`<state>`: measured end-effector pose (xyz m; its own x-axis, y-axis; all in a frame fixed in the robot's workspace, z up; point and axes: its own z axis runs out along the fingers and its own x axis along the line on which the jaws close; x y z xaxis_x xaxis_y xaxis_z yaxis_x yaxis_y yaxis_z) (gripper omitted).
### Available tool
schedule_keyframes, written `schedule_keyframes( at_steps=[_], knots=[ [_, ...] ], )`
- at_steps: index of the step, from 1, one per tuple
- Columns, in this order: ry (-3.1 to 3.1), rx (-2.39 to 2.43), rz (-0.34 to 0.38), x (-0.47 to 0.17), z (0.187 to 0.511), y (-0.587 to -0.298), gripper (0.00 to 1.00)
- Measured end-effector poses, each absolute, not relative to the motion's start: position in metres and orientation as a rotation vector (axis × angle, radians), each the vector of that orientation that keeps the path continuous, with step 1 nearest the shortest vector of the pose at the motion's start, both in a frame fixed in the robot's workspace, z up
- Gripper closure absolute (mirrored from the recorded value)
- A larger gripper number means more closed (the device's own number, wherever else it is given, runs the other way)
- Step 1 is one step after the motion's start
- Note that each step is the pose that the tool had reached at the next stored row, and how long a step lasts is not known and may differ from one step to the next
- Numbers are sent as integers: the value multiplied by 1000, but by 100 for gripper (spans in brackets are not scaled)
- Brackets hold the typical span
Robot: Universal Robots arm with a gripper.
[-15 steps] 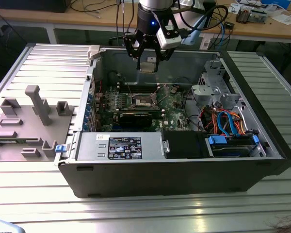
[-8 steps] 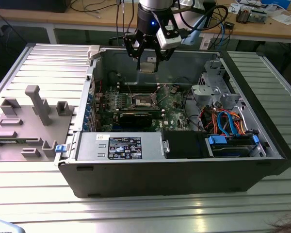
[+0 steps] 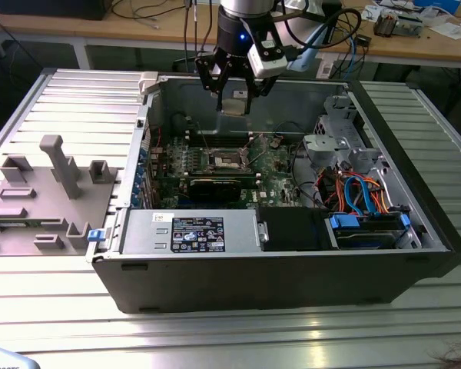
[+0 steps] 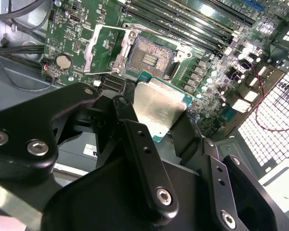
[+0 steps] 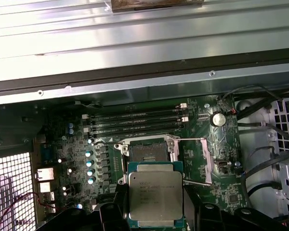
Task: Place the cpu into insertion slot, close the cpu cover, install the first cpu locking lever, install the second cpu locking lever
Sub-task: 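Place the cpu into insertion slot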
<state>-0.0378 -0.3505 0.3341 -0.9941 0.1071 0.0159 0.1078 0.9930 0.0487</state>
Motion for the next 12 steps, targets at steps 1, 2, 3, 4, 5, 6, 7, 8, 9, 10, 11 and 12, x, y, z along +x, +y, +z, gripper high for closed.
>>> schedule_keyframes(
  at_steps=[1,2,3,4,5,6,7,8,9,10,11,12],
  knots=[
    [-3123,-169,-77,-38,334,-350,45],
    [-3123,-169,-77,-38,334,-350,45],
    [-3123,-170,-77,-38,334,-350,45],
    [-3123,-171,-76,-38,334,-350,45],
    [-3123,-171,-76,-38,334,-350,45],
    [-3123,-172,-76,-38,334,-350,45],
    [-3123,-172,-76,-38,334,-350,45],
    [-3123,-173,-75,-38,334,-350,45],
    [-3123,-173,-75,-38,334,-350,45],
    [-3123,-174,-75,-38,334,-350,45],
    [-3123,-174,-75,-38,334,-350,45],
    [-3123,-175,-74,-38,334,-350,45]
  ],
)
